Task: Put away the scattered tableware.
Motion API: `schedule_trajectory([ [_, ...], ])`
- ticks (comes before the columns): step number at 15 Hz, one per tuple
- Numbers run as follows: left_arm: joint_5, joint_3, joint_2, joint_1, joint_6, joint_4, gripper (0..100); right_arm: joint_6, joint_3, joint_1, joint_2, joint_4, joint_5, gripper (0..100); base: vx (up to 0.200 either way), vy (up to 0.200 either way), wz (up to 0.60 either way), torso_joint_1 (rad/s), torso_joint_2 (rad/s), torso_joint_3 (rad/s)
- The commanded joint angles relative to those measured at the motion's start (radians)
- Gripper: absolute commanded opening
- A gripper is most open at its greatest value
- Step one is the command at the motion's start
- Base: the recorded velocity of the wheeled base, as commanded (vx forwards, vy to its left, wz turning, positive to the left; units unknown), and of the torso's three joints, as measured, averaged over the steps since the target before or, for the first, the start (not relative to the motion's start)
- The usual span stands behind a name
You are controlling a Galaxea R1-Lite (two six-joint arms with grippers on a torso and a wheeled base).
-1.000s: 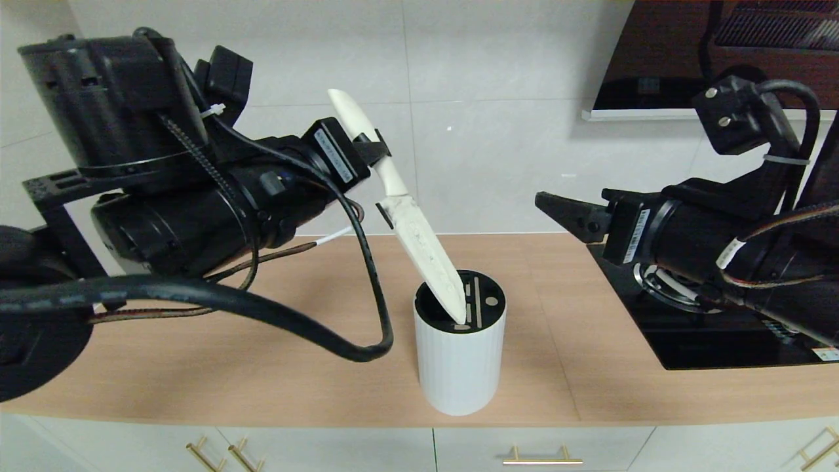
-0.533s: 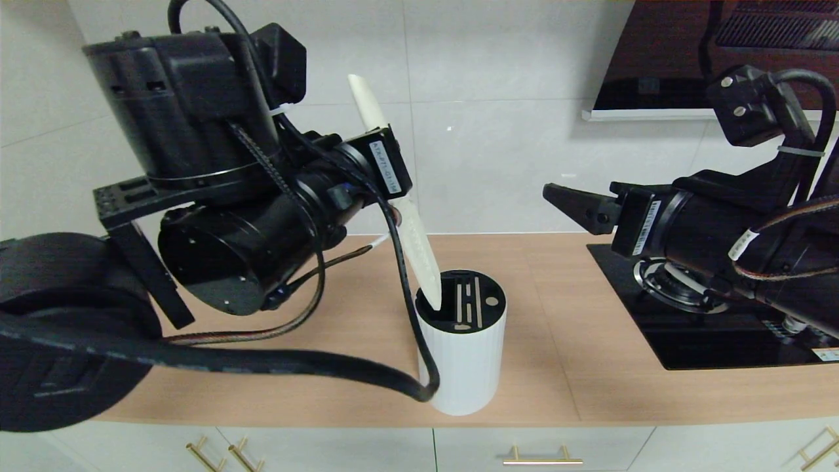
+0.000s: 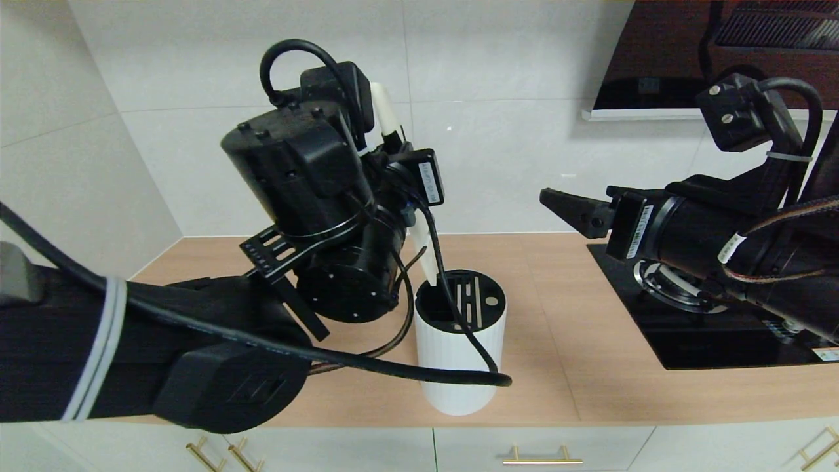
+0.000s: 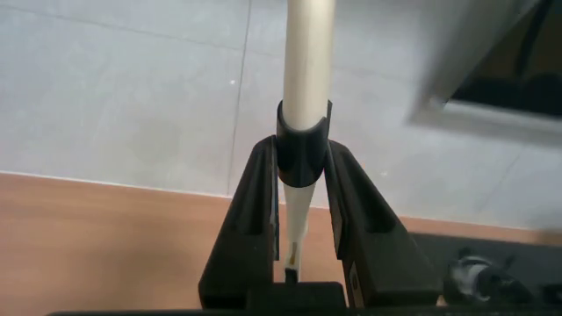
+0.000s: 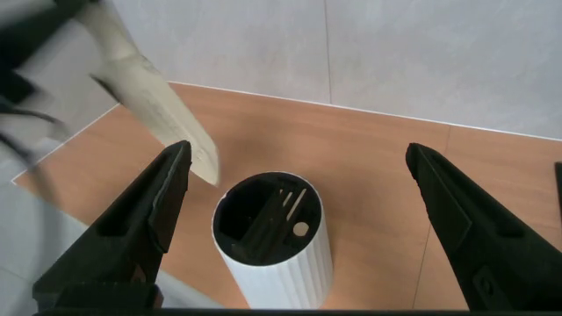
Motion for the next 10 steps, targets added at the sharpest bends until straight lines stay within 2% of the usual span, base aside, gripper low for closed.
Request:
schedule_trajectory([
  [1,-0.001,0.0,0.04,-0.002,0.0,-0.001,0,0.0,0.0,0.001,0.004,-0.001,0.0,100,0.0,0.0,0.0,0.0,0.0,0.0],
  [10,0.001,-0.005,0.105,-0.005,-0.008,-0.009,0,0.0,0.003,0.001,0.018,-0.004,0.0,100,0.0,0.0,0.0,0.0,0.0,0.0],
])
